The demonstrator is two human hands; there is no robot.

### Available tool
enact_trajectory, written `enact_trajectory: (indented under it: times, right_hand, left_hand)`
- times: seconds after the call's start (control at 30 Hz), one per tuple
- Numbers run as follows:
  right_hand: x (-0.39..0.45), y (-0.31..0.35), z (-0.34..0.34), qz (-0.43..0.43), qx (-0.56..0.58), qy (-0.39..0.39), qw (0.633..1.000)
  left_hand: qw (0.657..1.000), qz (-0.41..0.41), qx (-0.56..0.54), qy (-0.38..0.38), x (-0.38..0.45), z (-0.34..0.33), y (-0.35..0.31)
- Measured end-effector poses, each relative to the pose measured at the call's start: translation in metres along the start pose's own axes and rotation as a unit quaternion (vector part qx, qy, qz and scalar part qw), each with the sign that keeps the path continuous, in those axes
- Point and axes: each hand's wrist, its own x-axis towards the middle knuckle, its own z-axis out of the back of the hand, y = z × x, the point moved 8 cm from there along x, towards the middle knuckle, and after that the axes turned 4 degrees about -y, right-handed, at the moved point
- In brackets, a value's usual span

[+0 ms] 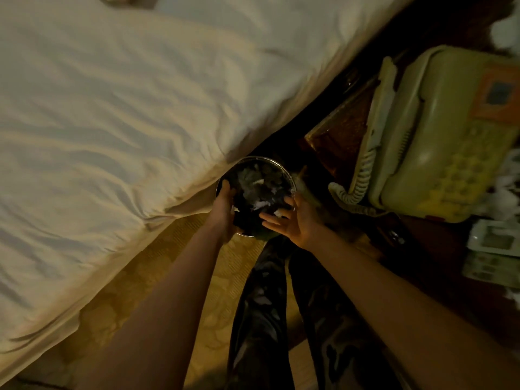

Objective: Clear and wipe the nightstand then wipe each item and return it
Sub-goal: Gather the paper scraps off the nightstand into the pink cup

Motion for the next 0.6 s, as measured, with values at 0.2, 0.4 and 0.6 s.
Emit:
enact_trajectory:
  times: [0.2, 0.4, 0.6]
  right_hand:
    - [-0.032, 0.013, 0.009, 0.059, -0.159, -0.020, 0.985]
    - [-0.045, 0.012, 0.017, 0.098, -0.252, -0.048, 0.962]
    - [-0.024, -0.006, 0.026, 0.084, -0.263, -0.030, 0.961]
  left_hand:
    - [0.999, -0.005, 0.035, -0.002, -0.038, -0.018, -0.006]
    - [0.959, -0.106, 0.231, -0.127, -0.032, 0.000, -0.010]
    - [0.947, -0.138, 0.199, -0.213, -0.023, 0.013, -0.001]
